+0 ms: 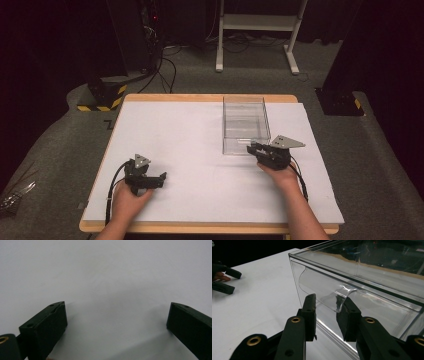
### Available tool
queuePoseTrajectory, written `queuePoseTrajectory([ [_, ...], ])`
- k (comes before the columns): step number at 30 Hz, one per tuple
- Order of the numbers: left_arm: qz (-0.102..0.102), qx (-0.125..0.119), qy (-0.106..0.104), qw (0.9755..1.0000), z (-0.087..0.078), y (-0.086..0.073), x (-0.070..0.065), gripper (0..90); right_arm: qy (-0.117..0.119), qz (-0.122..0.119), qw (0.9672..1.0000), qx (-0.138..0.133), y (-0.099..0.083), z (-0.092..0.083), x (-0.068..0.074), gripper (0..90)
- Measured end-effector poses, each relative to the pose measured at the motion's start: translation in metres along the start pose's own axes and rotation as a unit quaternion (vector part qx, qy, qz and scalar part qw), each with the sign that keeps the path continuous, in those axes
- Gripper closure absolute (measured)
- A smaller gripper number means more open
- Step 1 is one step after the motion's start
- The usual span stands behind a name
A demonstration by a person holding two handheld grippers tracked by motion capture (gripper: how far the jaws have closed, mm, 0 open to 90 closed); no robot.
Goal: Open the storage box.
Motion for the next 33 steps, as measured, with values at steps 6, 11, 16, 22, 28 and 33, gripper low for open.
queuePoseTrajectory([
  [6, 0.000, 0.000, 0.000, 1.0000, 0.000, 0.000, 0.000, 3.2, 0.013, 0.004, 0.9999, 0.000, -0.001, -0.003, -0.002, 73.9],
  [11, 0.000, 0.000, 0.000, 1.0000, 0.000, 0.000, 0.000, 3.2, 0.015, 0.000, 0.9999, 0.003, -0.002, -0.005, -0.002, 75.4],
  [16, 0.000, 0.000, 0.000, 1.0000, 0.000, 0.000, 0.000, 3.2, 0.014, -0.002, 0.9999, 0.005, -0.002, -0.009, 0.001, 76.6],
  [22, 0.000, 0.000, 0.001, 1.0000, 0.000, 0.000, 0.000, 3.2, 0.016, -0.012, 0.9998, 0.003, -0.003, -0.014, 0.007, 79.1],
  [28, 0.000, 0.000, 0.000, 1.0000, 0.000, 0.000, 0.000, 3.2, 0.019, -0.009, 0.9998, 0.001, -0.005, -0.019, 0.011, 80.9],
  [33, 0.000, 0.000, 0.000, 1.0000, 0.000, 0.000, 0.000, 3.2, 0.024, -0.011, 0.9997, -0.001, -0.007, -0.023, 0.015, 81.7],
])
Point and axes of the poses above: each handheld gripper's, and its own axes: z roughly forward along the jaws, y roughly out of its top, x roughly to its left, the point moved 5 cm from there along z, roughly forward along the jaws, and after that the axes turned 12 degrees about -z, right-handed, at the moved point
